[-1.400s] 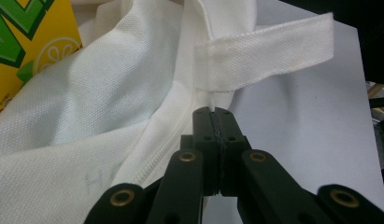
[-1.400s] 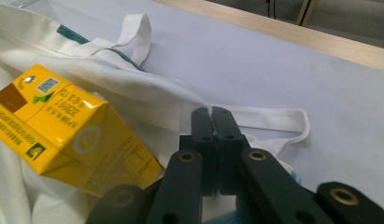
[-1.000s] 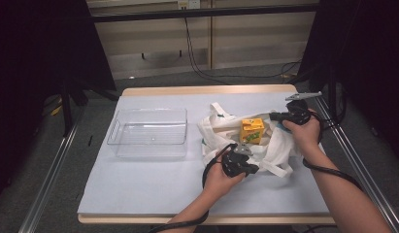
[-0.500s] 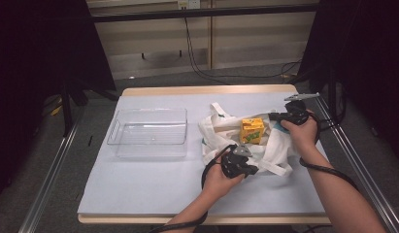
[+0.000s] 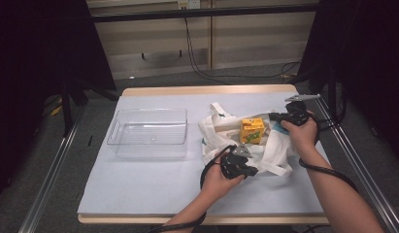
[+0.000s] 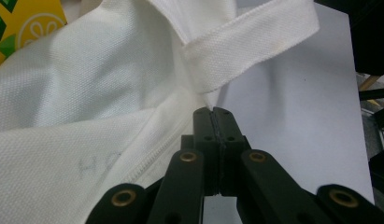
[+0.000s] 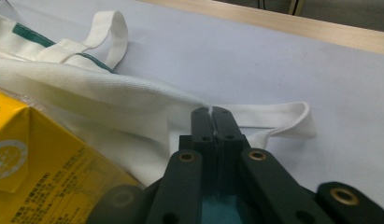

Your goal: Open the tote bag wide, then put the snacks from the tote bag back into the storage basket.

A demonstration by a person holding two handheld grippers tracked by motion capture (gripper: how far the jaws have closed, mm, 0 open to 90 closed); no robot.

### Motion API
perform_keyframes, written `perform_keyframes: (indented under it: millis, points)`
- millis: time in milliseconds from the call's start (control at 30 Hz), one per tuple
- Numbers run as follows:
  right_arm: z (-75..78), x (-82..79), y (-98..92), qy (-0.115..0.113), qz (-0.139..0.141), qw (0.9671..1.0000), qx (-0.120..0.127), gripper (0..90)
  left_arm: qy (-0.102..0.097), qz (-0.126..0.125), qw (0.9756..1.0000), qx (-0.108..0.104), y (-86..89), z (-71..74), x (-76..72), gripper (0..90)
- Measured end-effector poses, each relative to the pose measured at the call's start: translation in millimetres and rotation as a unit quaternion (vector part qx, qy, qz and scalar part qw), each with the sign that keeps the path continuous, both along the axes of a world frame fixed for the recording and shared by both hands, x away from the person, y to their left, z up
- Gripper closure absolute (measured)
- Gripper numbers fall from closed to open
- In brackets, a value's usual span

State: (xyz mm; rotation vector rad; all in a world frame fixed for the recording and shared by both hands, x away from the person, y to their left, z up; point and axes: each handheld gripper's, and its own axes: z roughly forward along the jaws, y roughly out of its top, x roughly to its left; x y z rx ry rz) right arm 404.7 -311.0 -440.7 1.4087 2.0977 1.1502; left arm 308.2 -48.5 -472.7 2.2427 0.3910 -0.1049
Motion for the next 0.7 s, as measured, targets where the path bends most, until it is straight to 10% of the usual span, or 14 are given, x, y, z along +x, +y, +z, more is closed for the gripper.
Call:
perform_keyframes:
  millis: [167,367,700]
  points:
    - [5.1,-4.1,0.3,-0.008,0.009,0.9999,-0.01,81.9,0.017,0.007,0.9997,-0.017,1.3,1.8,2.3,85.0]
    - [11.5,-18.2,-0.8,-0.03,0.011,0.9989,-0.035,64.1,0.01,0.024,0.9995,-0.018,9.4,18.3,5.9,58.5]
    - [30.8,-40.3,-5.4,-0.036,0.019,0.9991,-0.011,36.6,-0.004,0.052,0.9985,-0.014,28.7,41.8,18.8,31.7]
